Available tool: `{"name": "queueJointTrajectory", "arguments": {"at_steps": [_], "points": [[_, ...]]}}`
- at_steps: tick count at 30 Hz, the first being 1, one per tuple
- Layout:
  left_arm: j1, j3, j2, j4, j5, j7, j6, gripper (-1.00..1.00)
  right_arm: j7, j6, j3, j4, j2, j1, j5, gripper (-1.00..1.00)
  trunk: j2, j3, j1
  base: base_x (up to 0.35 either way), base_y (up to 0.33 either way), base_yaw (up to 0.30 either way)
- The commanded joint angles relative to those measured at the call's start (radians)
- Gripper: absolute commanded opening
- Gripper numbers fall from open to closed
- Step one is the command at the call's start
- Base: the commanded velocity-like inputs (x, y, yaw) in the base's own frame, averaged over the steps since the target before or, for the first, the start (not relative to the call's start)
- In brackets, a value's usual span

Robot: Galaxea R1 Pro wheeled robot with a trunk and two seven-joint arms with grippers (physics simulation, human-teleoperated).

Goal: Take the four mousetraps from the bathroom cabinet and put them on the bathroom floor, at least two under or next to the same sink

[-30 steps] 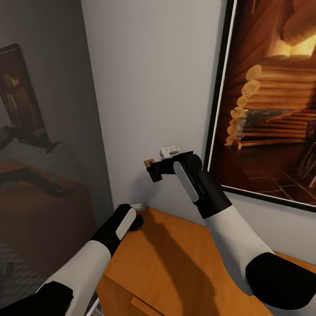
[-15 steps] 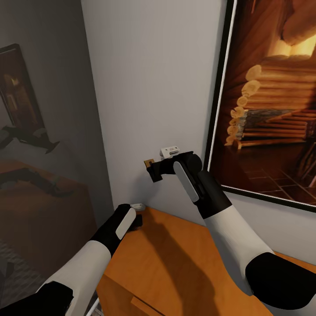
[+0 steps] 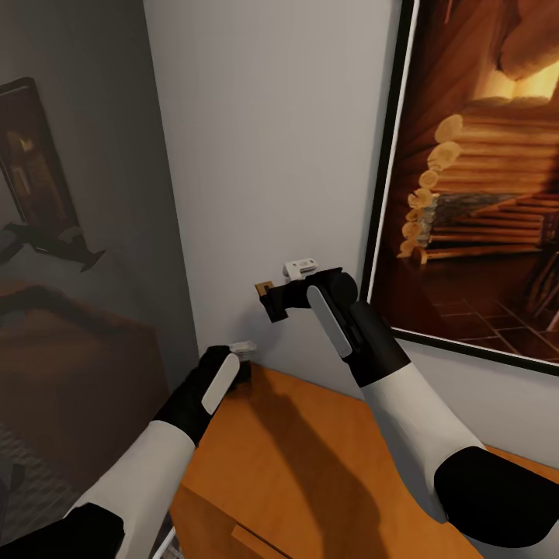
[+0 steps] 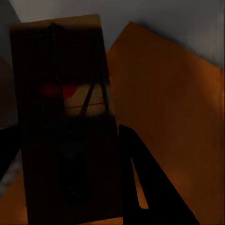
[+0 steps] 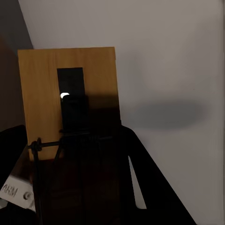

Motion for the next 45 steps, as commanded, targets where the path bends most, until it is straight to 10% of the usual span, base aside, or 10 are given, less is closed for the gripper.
{"name": "queueJointTrajectory", "arguments": {"at_steps": [1, 11, 45], "points": [[-0.001, -0.001, 0.000, -0.016, 0.006, 0.011, 0.016, -1.00, -0.007, 0.004, 0.000, -0.001, 0.000, -0.001, -0.007, -1.00, -0.001, -0.001, 0.000, 0.000, 0.000, 0.000], [-0.001, 0.004, 0.000, -0.123, 0.001, 0.024, 0.134, -1.00, -0.007, 0.004, -0.002, -0.002, 0.000, -0.002, -0.005, -1.00, -0.001, -0.001, 0.000, 0.000, 0.000, 0.000], [-0.001, 0.006, 0.000, -0.132, 0.014, 0.023, 0.143, -1.00, -0.008, 0.004, -0.002, -0.002, 0.000, -0.001, -0.005, -1.00, -0.001, -0.001, 0.000, -0.216, 0.000, 0.000]]}}
